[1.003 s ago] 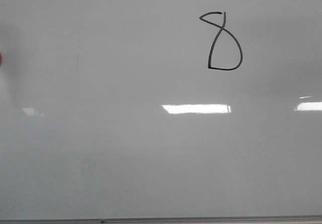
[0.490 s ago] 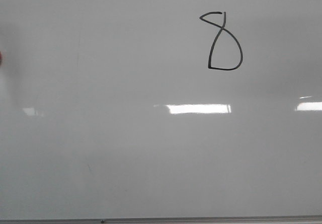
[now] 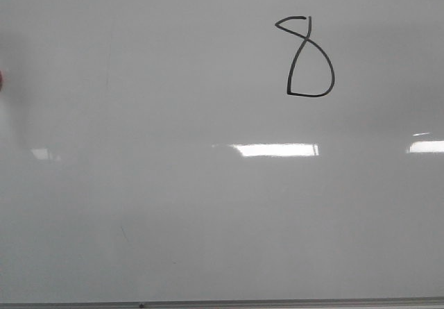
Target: Write number 8 on whiteboard
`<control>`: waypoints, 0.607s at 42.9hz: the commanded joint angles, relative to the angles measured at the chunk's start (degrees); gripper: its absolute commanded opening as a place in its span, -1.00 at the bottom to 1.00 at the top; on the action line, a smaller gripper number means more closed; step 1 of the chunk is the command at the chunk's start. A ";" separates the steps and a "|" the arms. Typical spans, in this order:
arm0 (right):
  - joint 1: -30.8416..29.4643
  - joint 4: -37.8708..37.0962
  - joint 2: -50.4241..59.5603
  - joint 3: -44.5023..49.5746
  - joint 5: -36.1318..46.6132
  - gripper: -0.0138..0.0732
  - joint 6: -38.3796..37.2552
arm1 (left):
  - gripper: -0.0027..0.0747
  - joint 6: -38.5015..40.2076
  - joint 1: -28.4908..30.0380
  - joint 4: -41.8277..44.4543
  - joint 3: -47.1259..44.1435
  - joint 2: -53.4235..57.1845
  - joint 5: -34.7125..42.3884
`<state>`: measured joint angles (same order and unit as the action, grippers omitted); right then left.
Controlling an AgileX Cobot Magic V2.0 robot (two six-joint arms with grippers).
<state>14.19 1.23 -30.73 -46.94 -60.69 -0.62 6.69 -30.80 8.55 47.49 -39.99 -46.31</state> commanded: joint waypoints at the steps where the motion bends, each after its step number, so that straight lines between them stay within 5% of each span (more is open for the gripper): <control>1: -0.41 -0.41 -0.37 -1.34 3.48 -0.84 0.62 | -0.99 0.48 -0.43 0.10 2.04 0.18 3.55; 13: -0.41 -0.41 -0.37 -1.34 3.53 -0.84 0.62 | -0.98 -0.15 6.28 -3.24 -0.55 3.95 5.23; 20: -0.41 -0.41 -0.37 -1.34 3.53 -0.84 0.62 | -0.98 -9.87 13.81 -10.18 -8.99 10.74 15.67; 26: -0.41 -0.41 -0.37 -1.34 3.53 -0.84 0.62 | -0.98 -10.24 20.21 -10.18 -19.28 18.62 24.59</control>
<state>14.19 1.10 -30.73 -46.94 -60.69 -0.62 -2.82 -13.39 -0.70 31.26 -24.43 -30.99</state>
